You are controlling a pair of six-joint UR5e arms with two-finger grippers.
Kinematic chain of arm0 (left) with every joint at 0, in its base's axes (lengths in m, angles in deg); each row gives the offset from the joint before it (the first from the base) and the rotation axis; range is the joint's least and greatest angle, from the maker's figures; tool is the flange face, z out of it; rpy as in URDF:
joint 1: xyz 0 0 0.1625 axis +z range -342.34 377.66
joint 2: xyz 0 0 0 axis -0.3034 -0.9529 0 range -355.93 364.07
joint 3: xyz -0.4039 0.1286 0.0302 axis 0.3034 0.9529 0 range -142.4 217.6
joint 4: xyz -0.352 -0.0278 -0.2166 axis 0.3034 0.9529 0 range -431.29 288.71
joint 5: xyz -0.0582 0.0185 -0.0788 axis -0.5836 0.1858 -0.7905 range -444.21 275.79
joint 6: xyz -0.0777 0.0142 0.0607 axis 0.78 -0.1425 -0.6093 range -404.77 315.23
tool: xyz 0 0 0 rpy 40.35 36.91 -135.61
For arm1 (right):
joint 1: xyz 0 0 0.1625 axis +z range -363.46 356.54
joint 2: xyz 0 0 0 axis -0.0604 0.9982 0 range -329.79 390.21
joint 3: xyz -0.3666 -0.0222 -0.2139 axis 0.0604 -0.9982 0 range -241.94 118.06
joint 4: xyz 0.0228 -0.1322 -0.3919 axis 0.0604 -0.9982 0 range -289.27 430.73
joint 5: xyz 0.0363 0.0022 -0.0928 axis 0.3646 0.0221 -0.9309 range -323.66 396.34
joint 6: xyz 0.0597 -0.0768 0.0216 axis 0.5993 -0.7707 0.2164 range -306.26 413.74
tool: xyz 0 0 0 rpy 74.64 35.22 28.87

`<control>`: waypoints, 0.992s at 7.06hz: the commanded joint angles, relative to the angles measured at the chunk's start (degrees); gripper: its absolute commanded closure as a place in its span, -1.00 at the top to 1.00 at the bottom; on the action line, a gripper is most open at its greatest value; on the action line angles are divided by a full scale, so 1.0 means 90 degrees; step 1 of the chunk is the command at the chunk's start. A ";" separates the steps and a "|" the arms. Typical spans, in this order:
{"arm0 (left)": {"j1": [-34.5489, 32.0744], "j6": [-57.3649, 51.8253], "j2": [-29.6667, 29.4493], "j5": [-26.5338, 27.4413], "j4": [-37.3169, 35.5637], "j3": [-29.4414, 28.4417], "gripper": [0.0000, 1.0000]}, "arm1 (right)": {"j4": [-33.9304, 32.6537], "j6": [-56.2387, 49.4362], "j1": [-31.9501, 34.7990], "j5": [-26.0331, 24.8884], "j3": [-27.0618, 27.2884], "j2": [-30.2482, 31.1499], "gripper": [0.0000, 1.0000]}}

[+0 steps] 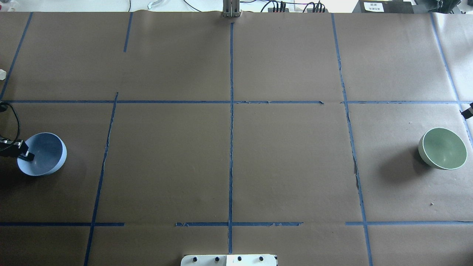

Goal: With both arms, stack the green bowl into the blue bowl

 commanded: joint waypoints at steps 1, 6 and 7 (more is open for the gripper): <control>0.0193 0.1942 -0.1166 -0.0007 -0.0016 0.0126 -1.00 | 0.0000 0.0008 -0.0001 0.0002 -0.0008 -0.0003 1.00; 0.2806 0.4777 -0.4215 0.3012 -0.1453 0.0440 -1.00 | 0.0000 0.0008 -0.0020 0.0002 0.0011 -0.0013 1.00; 0.3198 0.4768 -0.4434 0.3581 -0.1867 0.0430 -1.00 | 0.0000 0.0008 -0.0021 0.0002 0.0001 -0.0013 1.00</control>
